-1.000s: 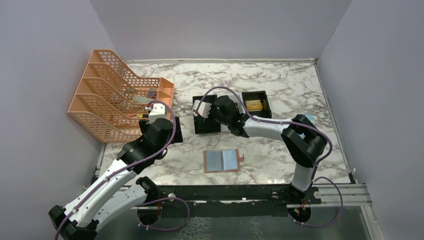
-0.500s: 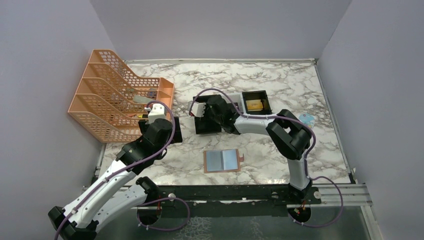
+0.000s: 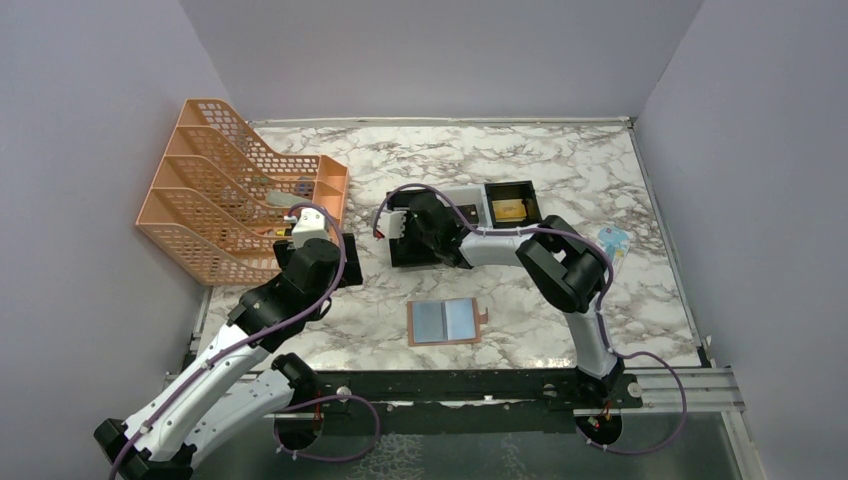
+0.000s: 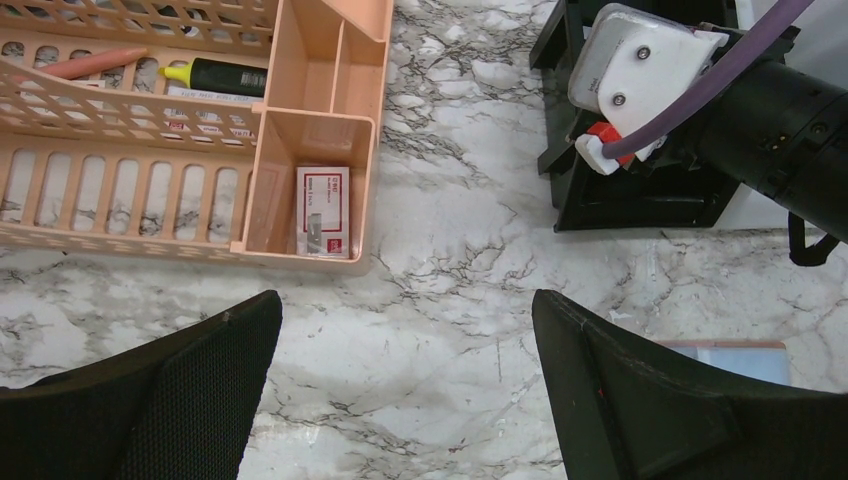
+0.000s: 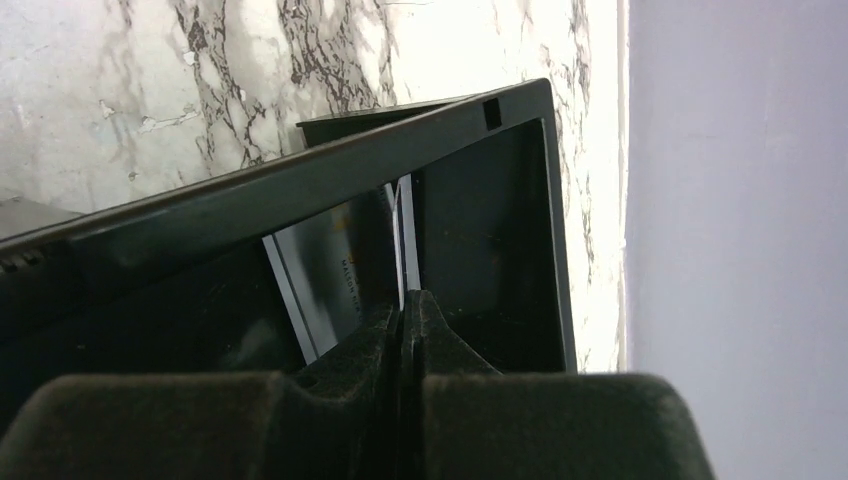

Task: Take the credit cards out of the card holder

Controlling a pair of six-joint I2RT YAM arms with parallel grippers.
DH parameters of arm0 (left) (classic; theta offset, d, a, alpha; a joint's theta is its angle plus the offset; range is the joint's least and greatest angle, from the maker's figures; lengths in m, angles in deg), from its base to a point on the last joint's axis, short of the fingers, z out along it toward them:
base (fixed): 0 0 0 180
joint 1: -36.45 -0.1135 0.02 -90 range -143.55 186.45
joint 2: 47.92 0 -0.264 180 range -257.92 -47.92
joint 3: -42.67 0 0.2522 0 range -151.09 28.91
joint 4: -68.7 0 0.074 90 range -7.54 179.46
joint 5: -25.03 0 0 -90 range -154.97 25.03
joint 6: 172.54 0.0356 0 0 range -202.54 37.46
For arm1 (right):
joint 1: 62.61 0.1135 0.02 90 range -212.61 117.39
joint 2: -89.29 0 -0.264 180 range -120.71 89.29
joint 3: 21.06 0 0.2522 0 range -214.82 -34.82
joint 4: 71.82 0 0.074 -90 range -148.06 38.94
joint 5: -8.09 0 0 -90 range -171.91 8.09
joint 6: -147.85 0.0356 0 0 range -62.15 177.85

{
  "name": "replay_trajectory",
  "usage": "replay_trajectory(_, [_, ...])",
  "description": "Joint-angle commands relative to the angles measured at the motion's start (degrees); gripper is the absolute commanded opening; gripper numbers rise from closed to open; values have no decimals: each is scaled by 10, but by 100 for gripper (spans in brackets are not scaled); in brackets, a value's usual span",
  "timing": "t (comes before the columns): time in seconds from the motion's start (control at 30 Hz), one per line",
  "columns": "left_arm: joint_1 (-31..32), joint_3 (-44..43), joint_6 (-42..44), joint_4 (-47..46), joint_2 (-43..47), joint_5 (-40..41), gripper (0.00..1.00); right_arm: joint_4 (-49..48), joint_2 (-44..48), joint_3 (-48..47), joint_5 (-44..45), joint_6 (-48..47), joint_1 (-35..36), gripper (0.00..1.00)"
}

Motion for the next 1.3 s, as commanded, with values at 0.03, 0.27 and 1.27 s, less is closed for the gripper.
replay_trajectory(0.03, [-4, -1, 5, 8, -3, 7, 99, -6, -7, -11, -3, -11, 1, 14])
replay_trajectory(0.27, [-7, -3, 8, 7, -14, -1, 99, 25, 7, -9, -29, 8, 1, 32])
replay_trajectory(1.27, [-11, -3, 7, 8, -17, -5, 99, 15, 75, 19, -91, 70, -5, 46])
